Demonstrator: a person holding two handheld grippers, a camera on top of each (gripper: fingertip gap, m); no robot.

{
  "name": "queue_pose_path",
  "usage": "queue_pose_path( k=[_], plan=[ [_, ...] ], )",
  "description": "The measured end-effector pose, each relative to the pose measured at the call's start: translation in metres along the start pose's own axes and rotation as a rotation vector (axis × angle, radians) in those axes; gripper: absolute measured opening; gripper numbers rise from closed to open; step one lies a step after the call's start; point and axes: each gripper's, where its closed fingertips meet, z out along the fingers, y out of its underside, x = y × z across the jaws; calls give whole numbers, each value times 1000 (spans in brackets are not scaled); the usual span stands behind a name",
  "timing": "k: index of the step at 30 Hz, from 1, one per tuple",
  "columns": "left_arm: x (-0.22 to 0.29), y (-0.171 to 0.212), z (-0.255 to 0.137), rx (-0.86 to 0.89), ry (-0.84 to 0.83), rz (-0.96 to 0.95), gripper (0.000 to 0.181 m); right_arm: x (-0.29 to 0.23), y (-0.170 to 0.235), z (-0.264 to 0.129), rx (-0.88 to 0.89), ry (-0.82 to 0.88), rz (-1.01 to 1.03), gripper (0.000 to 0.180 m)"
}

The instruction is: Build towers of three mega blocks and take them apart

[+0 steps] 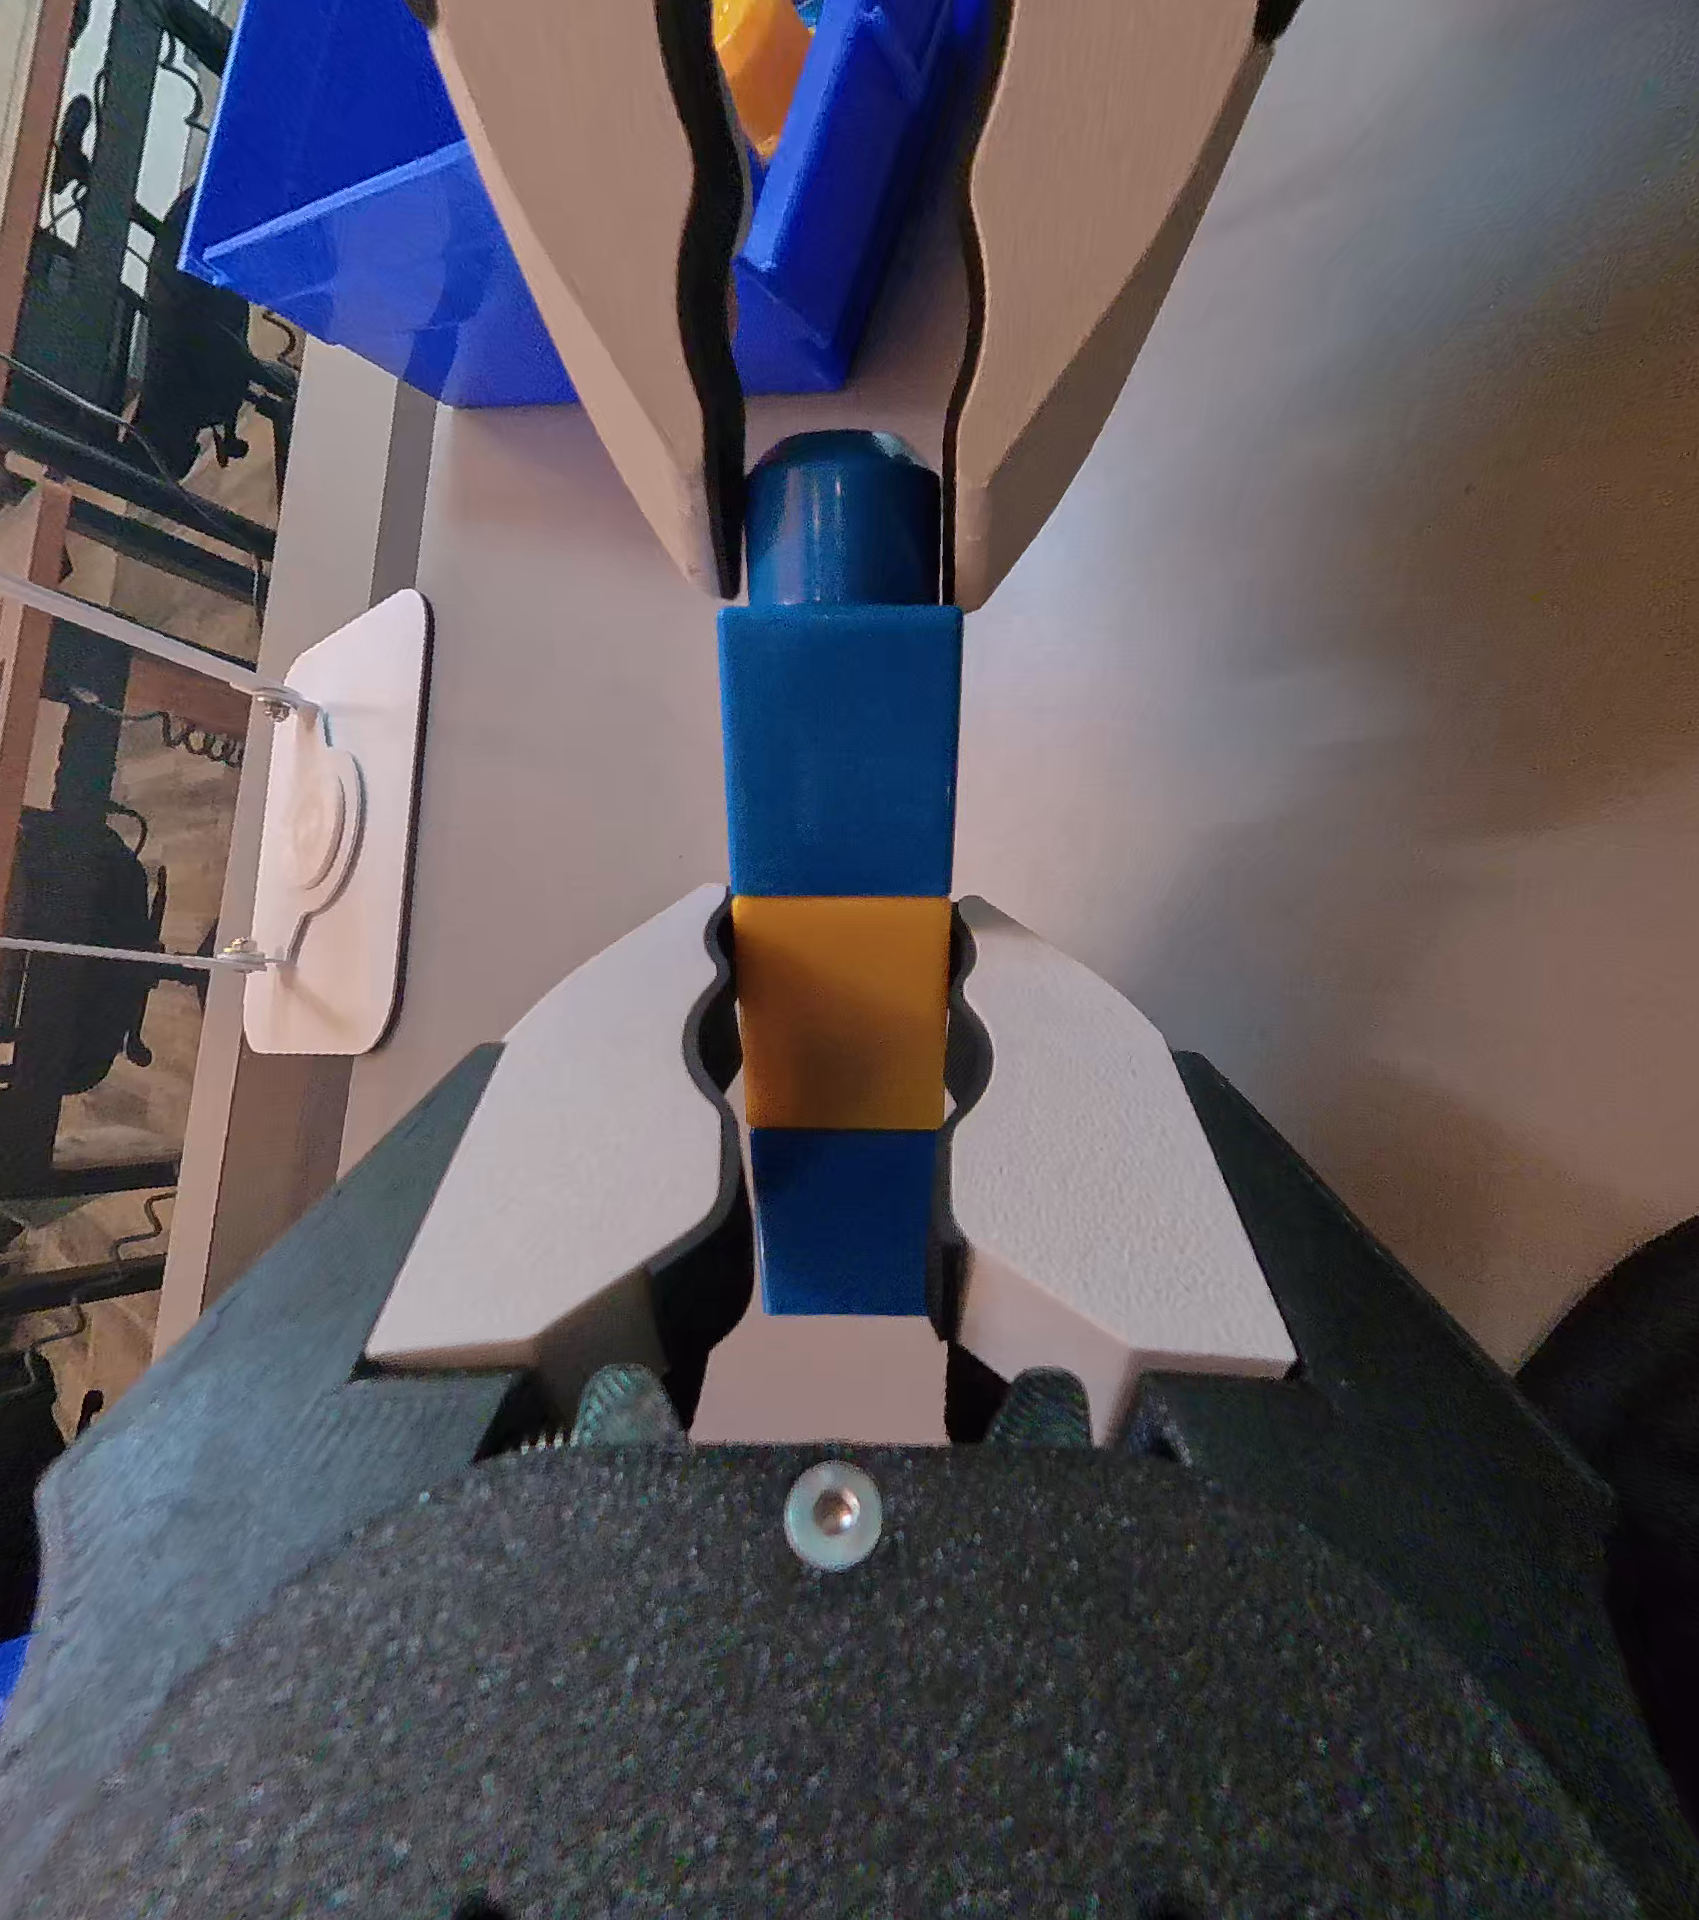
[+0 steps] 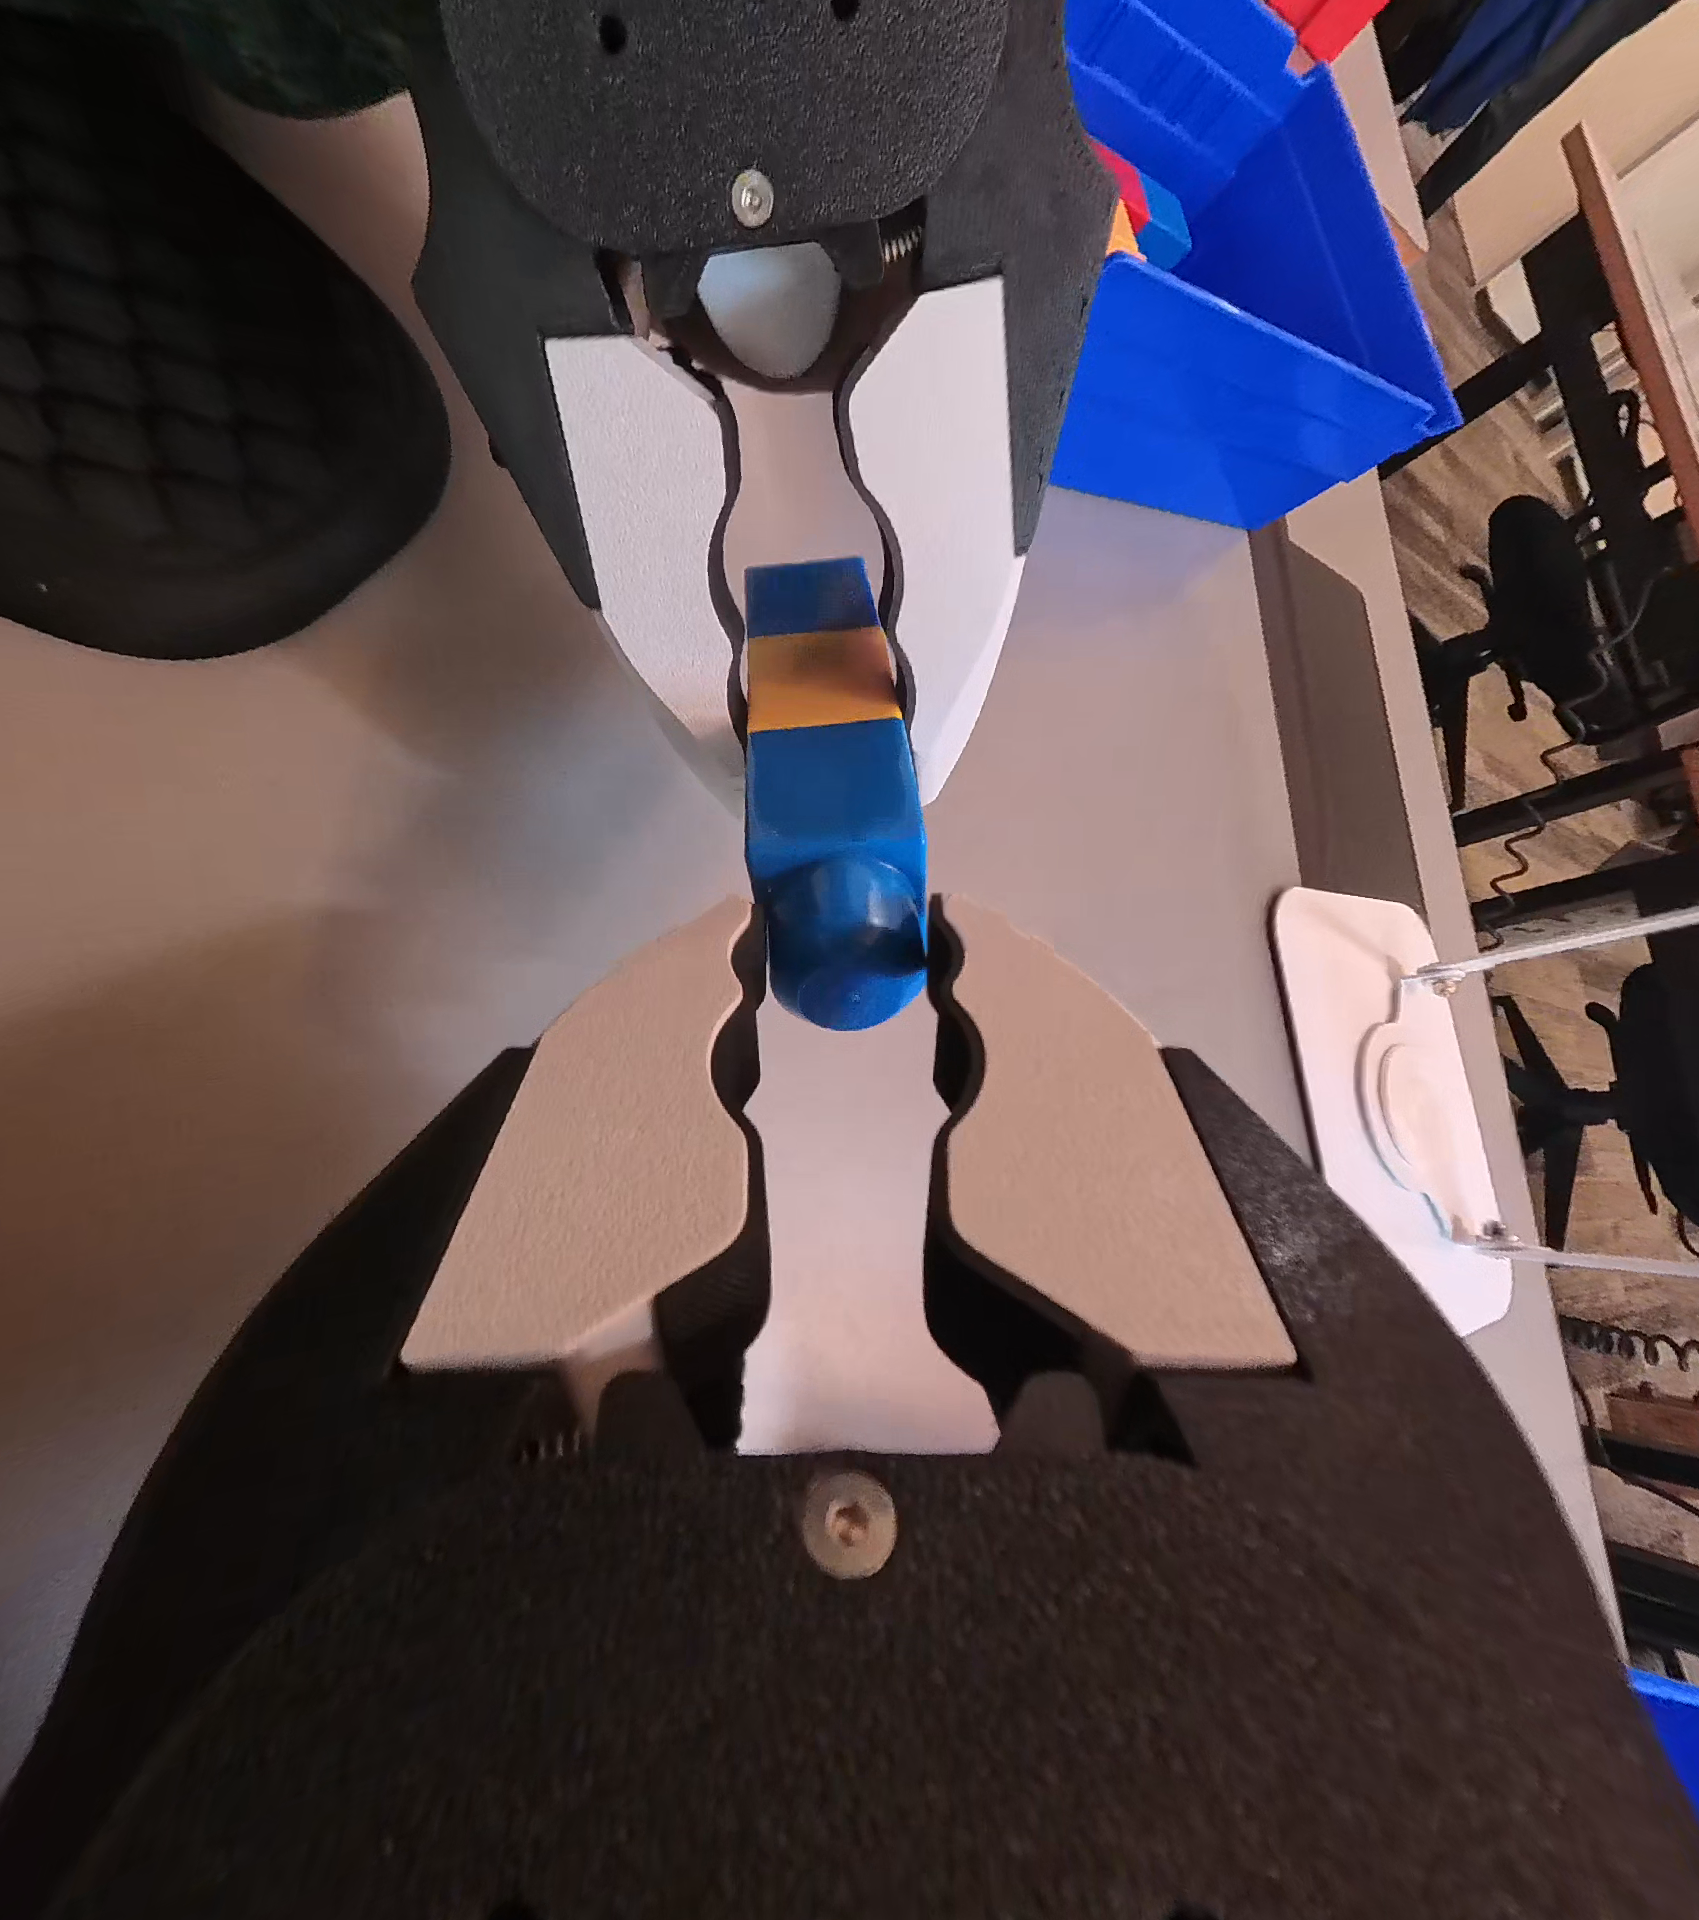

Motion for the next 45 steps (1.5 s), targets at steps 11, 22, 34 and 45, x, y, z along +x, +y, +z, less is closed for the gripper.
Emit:
queue_pose_path(
  k=[11,22,34,45],
  plan=[
    [-30,29,-13,-7,-86,-124,36,56,-2,-73,73,124,138,28],
    [-66,23,-25,130,-234,-292,36,176,201,-128,-626,238,560,29],
    [-57,24,-15,114,-199,-295,36,143,260,-68,-976,-267,739,29],
    [-52,4,-17,219,-154,-333,36,181,188,-59,-453,-7,663,41]
  ],
)
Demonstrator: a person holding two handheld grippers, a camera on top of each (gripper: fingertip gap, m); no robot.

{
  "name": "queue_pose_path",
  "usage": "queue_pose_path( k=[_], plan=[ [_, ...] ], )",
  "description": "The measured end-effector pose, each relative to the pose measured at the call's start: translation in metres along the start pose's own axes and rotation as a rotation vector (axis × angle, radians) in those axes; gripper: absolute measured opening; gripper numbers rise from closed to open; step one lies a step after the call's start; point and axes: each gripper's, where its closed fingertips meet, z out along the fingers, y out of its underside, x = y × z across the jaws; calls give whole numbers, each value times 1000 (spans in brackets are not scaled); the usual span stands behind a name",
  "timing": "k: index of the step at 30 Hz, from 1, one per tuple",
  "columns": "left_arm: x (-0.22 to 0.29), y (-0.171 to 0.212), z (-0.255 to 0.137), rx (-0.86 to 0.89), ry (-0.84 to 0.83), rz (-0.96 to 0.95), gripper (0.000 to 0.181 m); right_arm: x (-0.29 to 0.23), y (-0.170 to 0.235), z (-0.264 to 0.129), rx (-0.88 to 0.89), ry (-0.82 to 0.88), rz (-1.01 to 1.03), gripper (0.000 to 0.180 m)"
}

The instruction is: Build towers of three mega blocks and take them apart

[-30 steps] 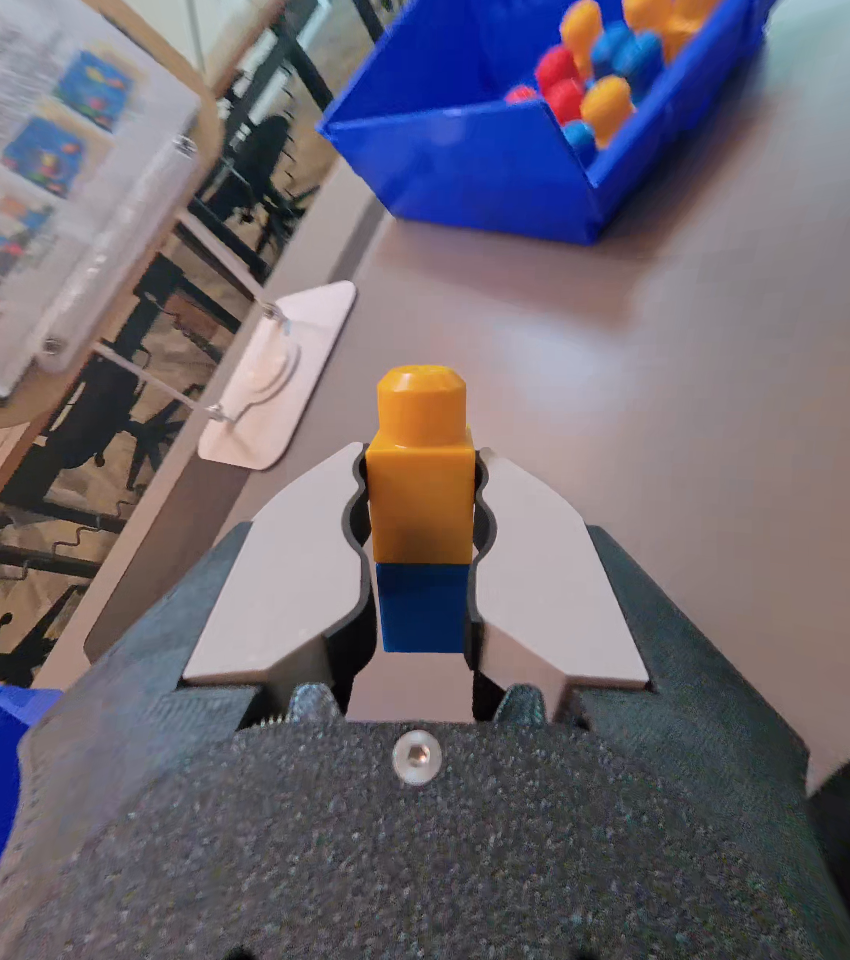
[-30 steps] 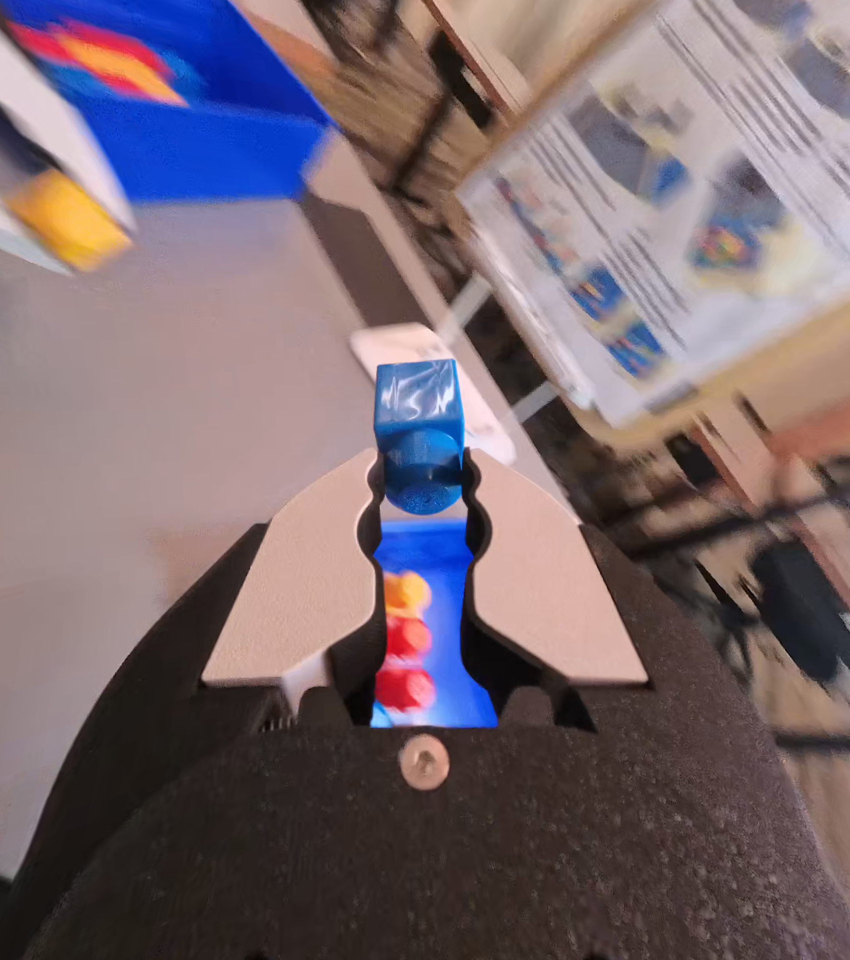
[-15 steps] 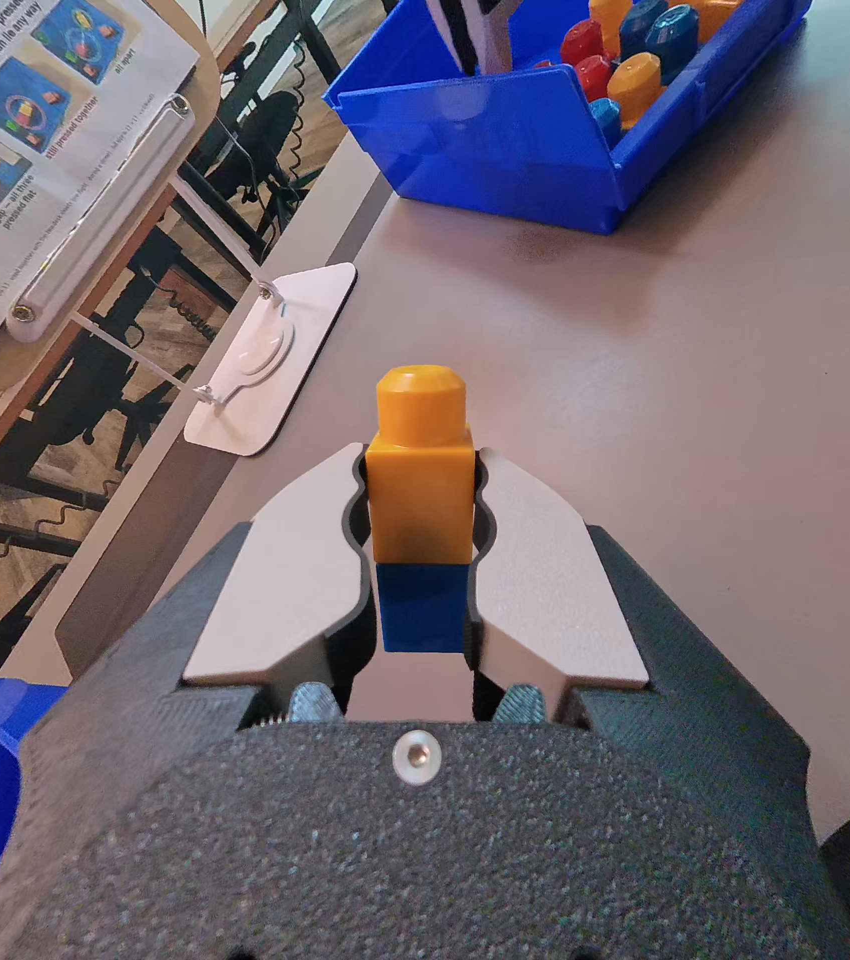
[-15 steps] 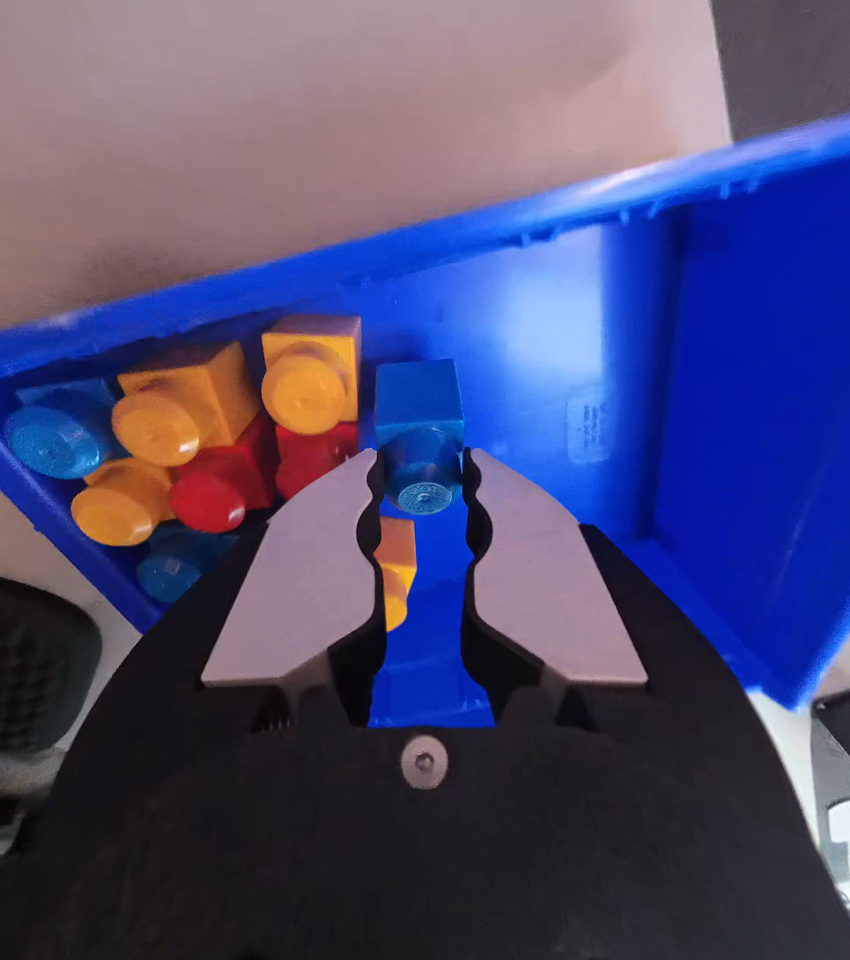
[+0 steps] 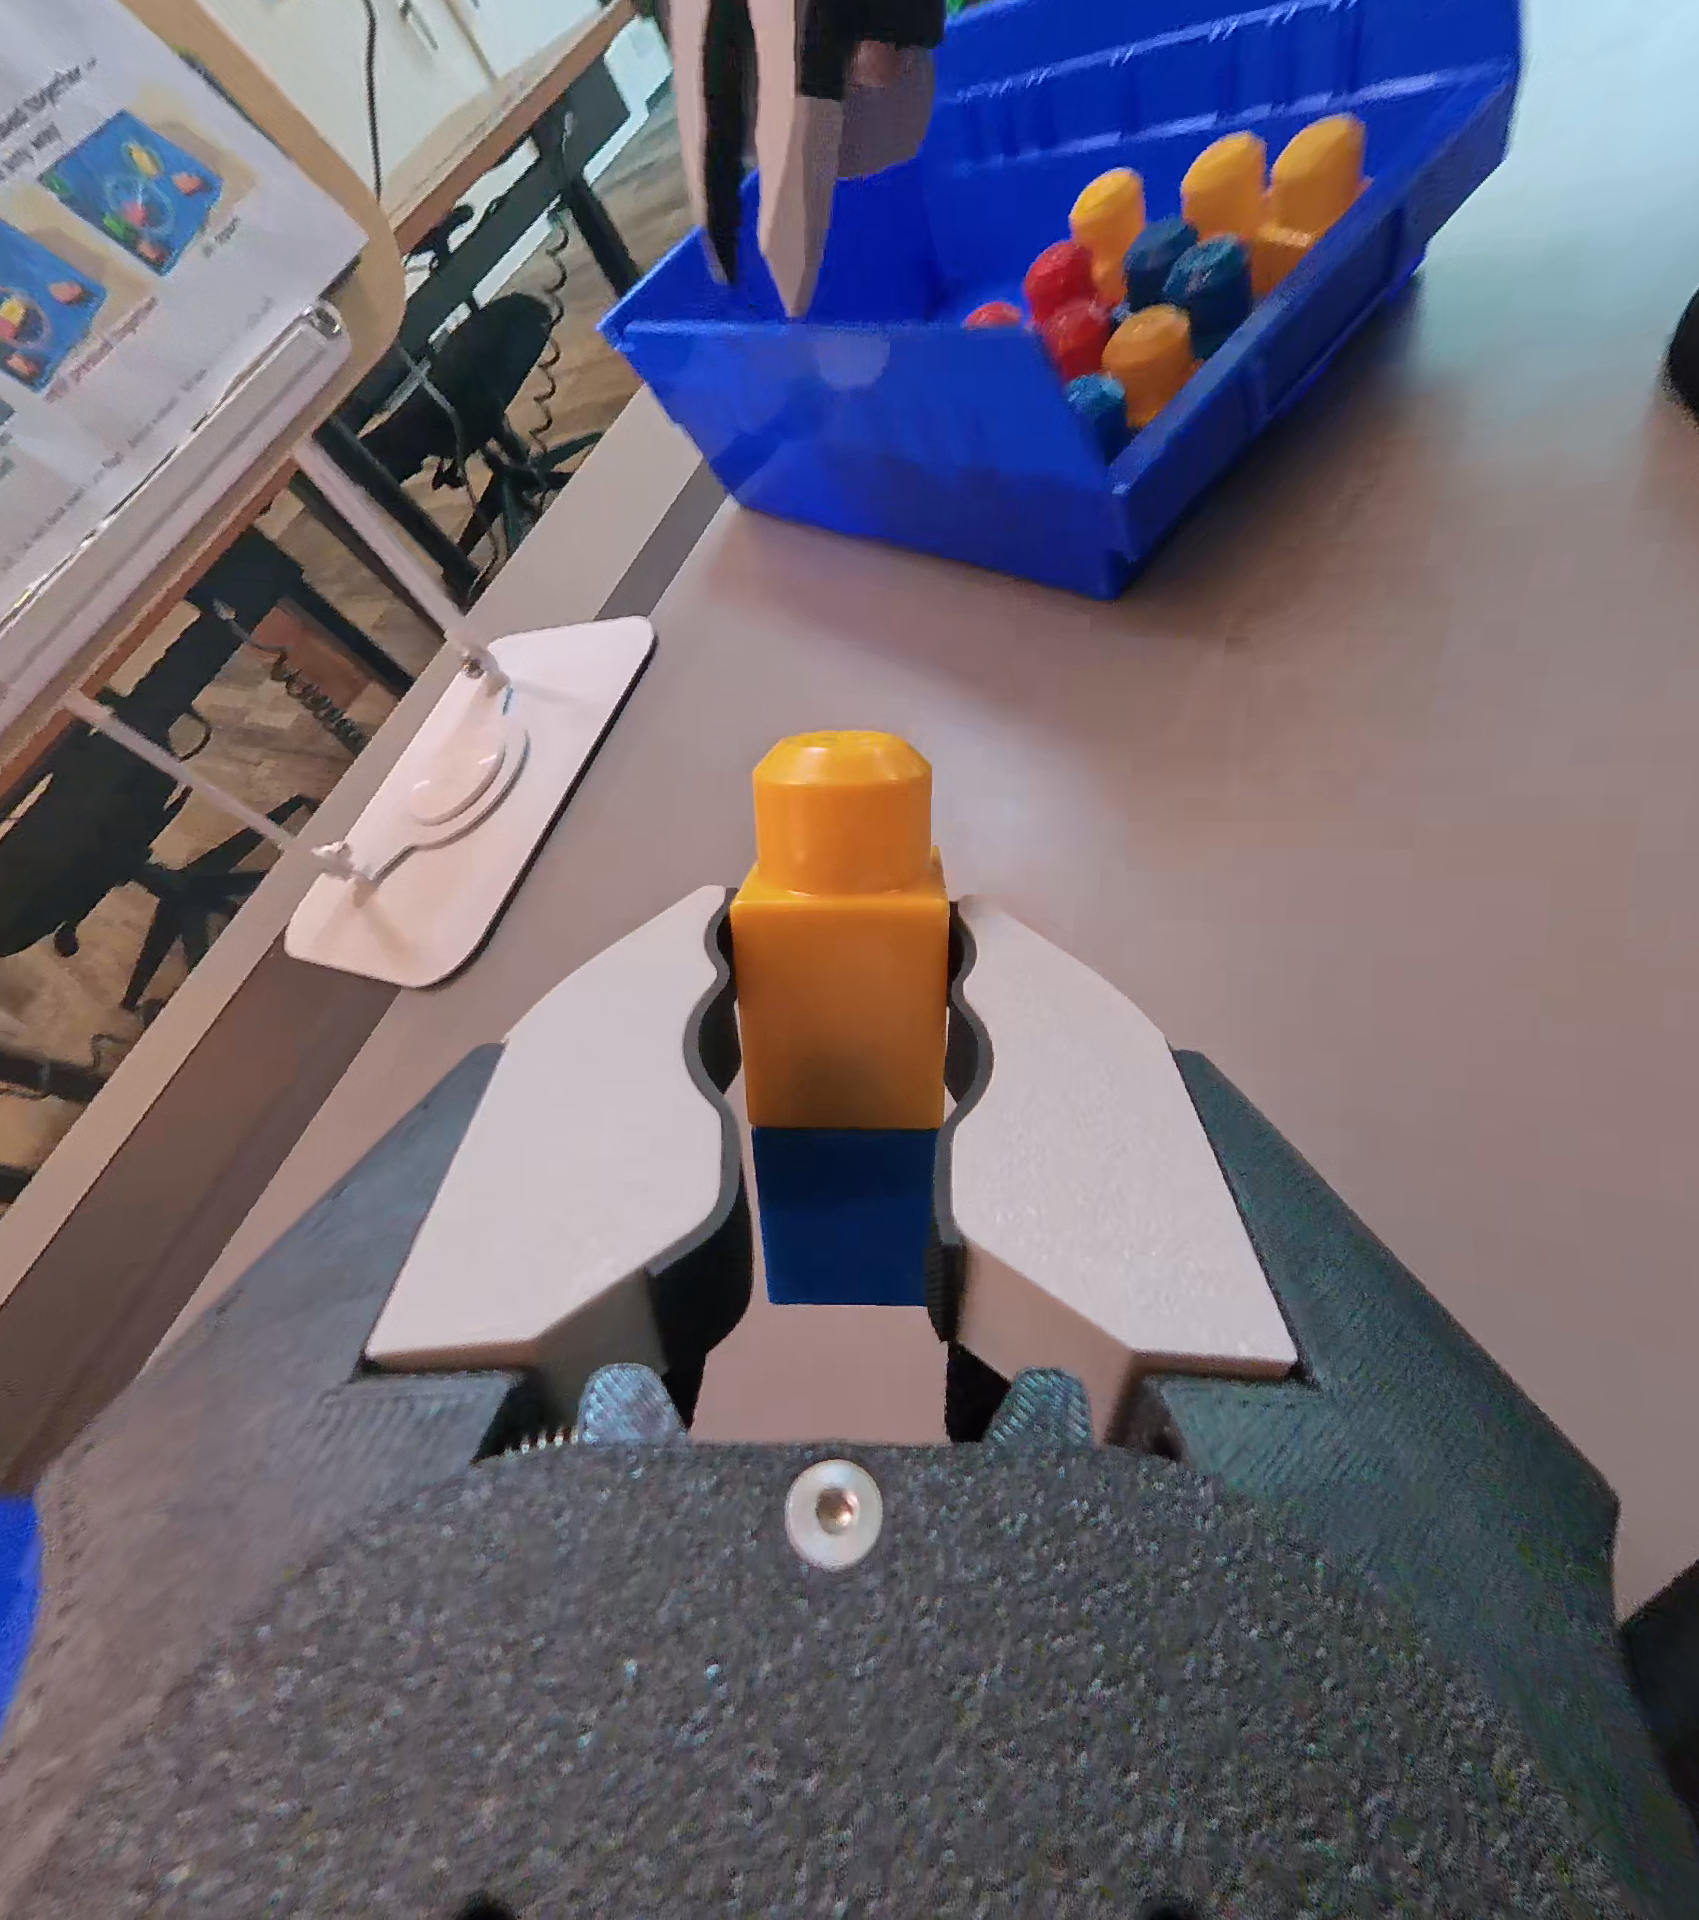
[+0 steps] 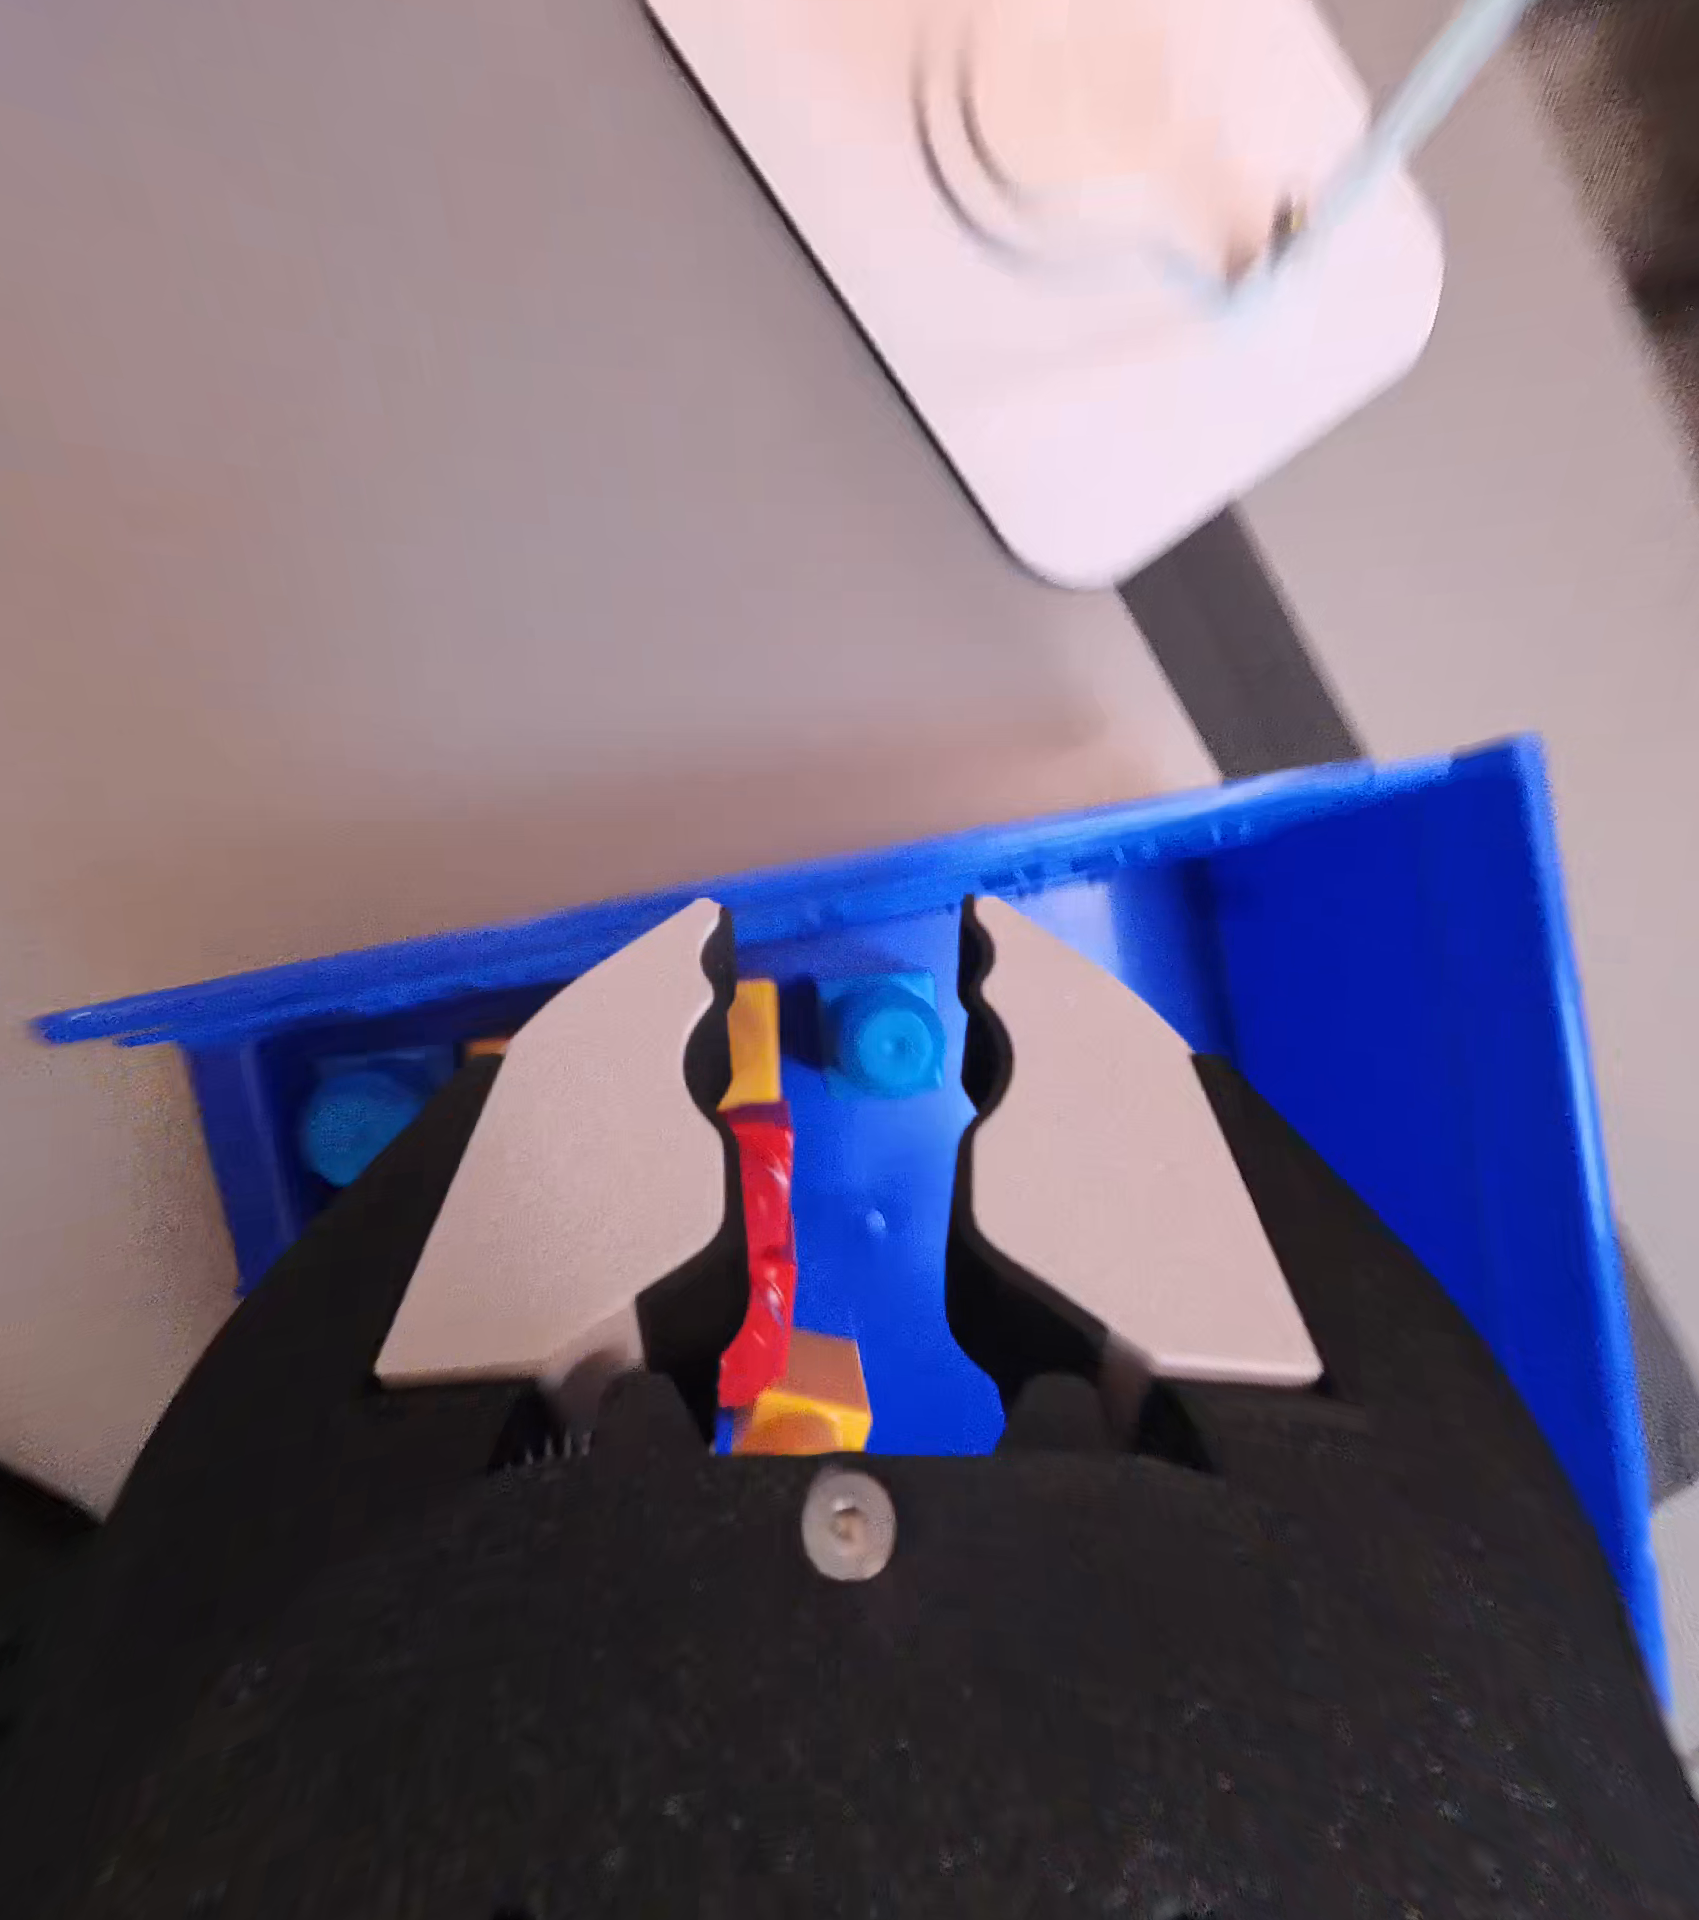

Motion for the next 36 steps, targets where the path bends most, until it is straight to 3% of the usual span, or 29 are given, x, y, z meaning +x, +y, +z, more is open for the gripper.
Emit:
queue_pose_path(
  k=[2,7,12,15,18,22,24,29,30,32,34,36],
  plan=[
    [6,-6,1,25,25,-9,36,-40,-26,-17,177,-56,-98,49],
    [24,-16,5,45,86,7,36,-156,-51,-36,309,-136,-391,50],
    [49,-27,8,69,149,58,36,-247,-63,-14,376,-200,-590,50],
    [55,-16,12,13,156,102,36,-269,-63,2,371,-247,-633,30],
    [51,-20,9,82,161,74,36,-268,-66,3,403,-259,-622,30],
    [38,-9,10,36,116,88,58,-253,-68,-13,460,-257,-567,29],
    [38,-4,11,31,118,101,38,-248,-66,-21,470,-268,-553,29],
    [36,-15,6,59,166,39,36,-239,-61,-36,453,-279,-547,29],
    [27,3,8,-46,122,77,36,-231,-63,-45,473,-266,-531,29],
    [16,23,8,-70,88,70,36,-204,-71,-79,576,-225,-456,29],
    [6,25,7,-56,76,-20,36,-155,-73,-110,640,-49,-360,29],
    [-3,17,6,-12,45,-63,36,-91,-60,-128,593,216,-249,29]
  ],
)
